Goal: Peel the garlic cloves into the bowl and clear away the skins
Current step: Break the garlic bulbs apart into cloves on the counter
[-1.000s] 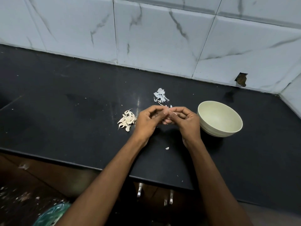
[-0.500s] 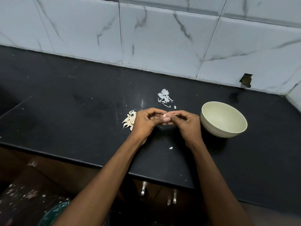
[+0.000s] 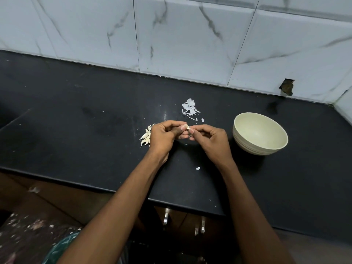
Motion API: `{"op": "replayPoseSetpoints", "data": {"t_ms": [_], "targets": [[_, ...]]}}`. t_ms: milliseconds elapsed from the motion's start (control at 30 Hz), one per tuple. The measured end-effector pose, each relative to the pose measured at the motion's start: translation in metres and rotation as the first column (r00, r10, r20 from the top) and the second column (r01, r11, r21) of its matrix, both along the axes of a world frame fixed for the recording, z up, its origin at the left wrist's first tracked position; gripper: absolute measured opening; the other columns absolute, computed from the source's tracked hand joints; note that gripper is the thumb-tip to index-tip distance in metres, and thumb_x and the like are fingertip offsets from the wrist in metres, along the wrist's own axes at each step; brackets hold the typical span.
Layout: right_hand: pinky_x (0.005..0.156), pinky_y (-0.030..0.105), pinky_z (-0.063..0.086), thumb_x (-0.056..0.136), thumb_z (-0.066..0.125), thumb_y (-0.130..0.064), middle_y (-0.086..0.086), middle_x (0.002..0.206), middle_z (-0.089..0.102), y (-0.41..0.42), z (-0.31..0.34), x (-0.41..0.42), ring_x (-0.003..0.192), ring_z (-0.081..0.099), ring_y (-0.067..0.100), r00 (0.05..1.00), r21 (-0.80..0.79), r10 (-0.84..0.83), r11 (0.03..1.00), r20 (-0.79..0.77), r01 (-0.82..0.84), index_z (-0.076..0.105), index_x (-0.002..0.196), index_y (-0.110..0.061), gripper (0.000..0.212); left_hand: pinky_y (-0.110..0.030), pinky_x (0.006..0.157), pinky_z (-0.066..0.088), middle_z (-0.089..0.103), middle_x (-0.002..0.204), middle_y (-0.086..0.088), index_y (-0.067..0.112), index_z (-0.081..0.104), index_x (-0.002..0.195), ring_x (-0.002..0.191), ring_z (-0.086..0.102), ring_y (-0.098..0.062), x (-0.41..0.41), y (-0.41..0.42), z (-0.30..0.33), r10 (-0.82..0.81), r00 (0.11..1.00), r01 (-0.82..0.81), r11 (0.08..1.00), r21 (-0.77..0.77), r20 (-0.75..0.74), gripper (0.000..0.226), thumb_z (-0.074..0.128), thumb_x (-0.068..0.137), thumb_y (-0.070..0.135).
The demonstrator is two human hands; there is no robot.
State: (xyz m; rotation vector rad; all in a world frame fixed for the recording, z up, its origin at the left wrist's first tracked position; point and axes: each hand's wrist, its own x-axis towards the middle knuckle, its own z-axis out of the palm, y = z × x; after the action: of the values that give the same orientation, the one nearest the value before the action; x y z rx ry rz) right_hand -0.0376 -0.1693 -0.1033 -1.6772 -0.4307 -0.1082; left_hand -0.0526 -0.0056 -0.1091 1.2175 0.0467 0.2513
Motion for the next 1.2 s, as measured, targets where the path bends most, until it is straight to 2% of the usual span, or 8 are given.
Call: {"op": "replayPoseSetpoints", "data": {"t_ms": [267,500,867,1067,1200], "targets": [[0.083,0.036,0.063,0.095,0.075,-0.011,0.0,0.093,0.08,0.0001,-0.0048,0.0006,0.087,0.078,0.016,0.988,-0.118,-0.099,0.987,0.12,0.113,0.079,0.104,-0.012,0.01,-0.029,0.072,0.061,0.075,0.085,-0.021,-0.009,0.072,0.1,0.069,0.071,-0.02,-0.0014,-0.0002,0.0018,-0.045,0.999,0.046,0.998,0.031,-0.007,0.013,0.075,0.09,-0.001],[0.078,0.019,0.059,0.096,0.071,-0.007,0.003,0.099,0.077,0.0023,-0.0015,-0.002,0.084,0.075,0.009,0.957,-0.242,-0.101,0.956,0.271,0.169,0.08,0.106,-0.009,0.014,-0.031,0.066,0.059,0.074,0.08,-0.021,-0.008,0.071,0.095,0.066,0.069,-0.02,-0.0006,0.0011,-0.0009,-0.036,0.999,0.036,0.993,0.116,-0.007,0.008,0.075,0.09,-0.002],[0.074,0.031,0.062,0.097,0.071,-0.013,0.0,0.095,0.076,0.0028,-0.0009,-0.004,0.078,0.073,0.008,0.939,-0.3,-0.127,0.926,0.321,0.228,0.079,0.104,-0.011,0.011,-0.027,0.063,0.059,0.074,0.079,-0.023,-0.014,0.07,0.097,0.064,0.069,-0.02,-0.004,-0.0001,0.004,-0.037,0.999,0.039,0.992,0.119,-0.024,0.013,0.075,0.088,-0.005],[0.067,0.038,0.058,0.096,0.069,-0.018,0.002,0.082,0.071,0.0042,0.0,-0.0071,0.069,0.068,0.014,0.901,-0.346,-0.123,0.895,0.417,0.282,0.081,0.1,-0.014,0.013,-0.027,0.062,0.058,0.072,0.074,-0.019,-0.015,0.07,0.096,0.061,0.068,-0.02,-0.0055,-0.0008,0.005,-0.046,0.999,0.048,0.987,0.151,-0.019,0.012,0.074,0.088,-0.007],[0.061,0.035,0.051,0.095,0.067,-0.017,-0.001,0.073,0.063,0.0044,0.0017,-0.0081,0.063,0.057,0.011,0.898,-0.357,-0.117,0.89,0.425,0.285,0.081,0.095,-0.014,0.014,-0.027,0.061,0.058,0.07,0.07,-0.018,-0.014,0.069,0.093,0.058,0.066,-0.02,-0.0061,-0.0016,0.0053,-0.043,0.999,0.044,0.985,0.167,-0.012,0.008,0.073,0.089,-0.009]]}}
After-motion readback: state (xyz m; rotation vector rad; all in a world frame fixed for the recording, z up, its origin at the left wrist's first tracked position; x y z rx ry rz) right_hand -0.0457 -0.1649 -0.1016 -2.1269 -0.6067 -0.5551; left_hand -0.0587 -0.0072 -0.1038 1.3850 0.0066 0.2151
